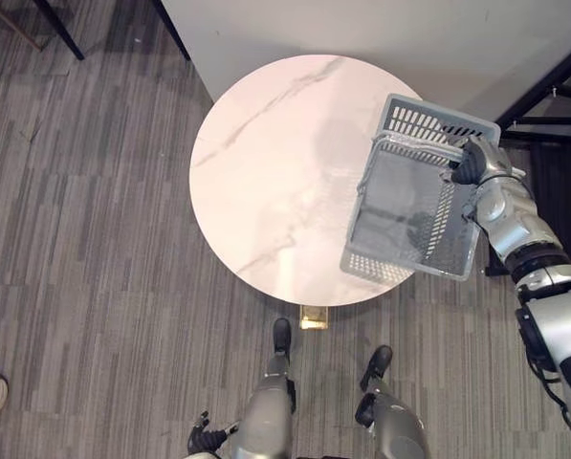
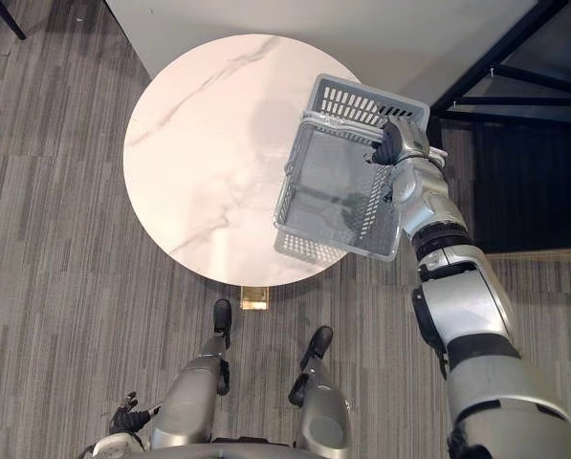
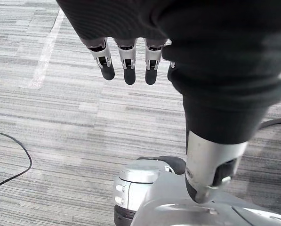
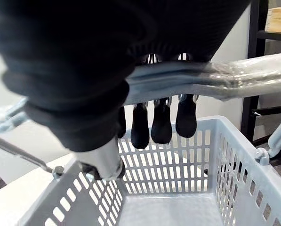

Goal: Pick vegetable in the basket

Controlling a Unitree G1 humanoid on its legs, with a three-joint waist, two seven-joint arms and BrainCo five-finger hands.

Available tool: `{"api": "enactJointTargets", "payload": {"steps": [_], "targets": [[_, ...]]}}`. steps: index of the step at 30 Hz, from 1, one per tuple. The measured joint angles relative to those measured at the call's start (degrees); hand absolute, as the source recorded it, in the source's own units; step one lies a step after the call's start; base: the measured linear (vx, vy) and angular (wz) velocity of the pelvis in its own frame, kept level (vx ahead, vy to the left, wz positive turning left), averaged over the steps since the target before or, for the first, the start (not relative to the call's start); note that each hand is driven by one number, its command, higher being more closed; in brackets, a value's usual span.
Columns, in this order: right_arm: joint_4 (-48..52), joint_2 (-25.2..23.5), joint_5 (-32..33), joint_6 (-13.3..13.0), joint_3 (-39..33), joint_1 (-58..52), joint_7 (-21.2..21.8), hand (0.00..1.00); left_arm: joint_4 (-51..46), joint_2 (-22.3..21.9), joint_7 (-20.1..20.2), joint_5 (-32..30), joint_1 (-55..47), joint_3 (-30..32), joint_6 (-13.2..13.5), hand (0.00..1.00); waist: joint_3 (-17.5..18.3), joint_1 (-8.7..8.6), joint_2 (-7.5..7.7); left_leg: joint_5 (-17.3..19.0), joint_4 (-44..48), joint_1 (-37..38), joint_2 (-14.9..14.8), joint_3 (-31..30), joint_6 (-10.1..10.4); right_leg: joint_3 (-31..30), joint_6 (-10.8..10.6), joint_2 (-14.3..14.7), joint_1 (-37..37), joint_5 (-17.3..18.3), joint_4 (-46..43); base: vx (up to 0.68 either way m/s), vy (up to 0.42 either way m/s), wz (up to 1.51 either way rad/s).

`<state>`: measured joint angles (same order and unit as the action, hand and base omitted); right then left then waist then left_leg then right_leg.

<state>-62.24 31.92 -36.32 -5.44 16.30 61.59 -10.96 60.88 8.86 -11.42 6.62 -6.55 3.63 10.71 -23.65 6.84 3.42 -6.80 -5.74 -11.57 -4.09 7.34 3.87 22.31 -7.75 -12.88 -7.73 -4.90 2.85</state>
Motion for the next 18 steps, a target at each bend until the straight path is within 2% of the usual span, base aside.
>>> {"api": "enactJointTargets", "payload": {"steps": [2,13,18], "targets": [[-1.83,0.0,-2.06,-0.14,-0.01,0.08,0.16,1.0,-0.01,0.02,0.0,-0.01,0.02,-0.06,0.0,0.0,0.0,0.21,0.0,0.0,0.02,0.25,0.01,-0.12,0.0,0.09,0.0,0.0,0.36,0.0,0.0,0.02,0.014,0.03],[-3.37,0.01,-3.24,-1.11,0.0,-3.4,1.99,1.0,-0.03,0.3,0.48,-0.2,0.06,-1.42,-0.3,0.0,0.03,0.44,0.05,0.11,-0.26,2.94,-0.02,-0.05,0.14,-0.08,-0.01,0.0,3.07,0.02,0.03,0.0,0.007,0.0],[1.68,0.04,-3.66,-0.99,3.31,-6.86,4.07,1.0,-0.43,0.38,0.52,-0.27,0.1,-1.56,-1.39,0.0,0.27,0.94,0.45,0.32,-0.25,5.17,-0.29,1.58,0.38,-1.9,-0.01,0.15,4.23,0.01,-0.08,0.0,0.018,-0.15]]}}
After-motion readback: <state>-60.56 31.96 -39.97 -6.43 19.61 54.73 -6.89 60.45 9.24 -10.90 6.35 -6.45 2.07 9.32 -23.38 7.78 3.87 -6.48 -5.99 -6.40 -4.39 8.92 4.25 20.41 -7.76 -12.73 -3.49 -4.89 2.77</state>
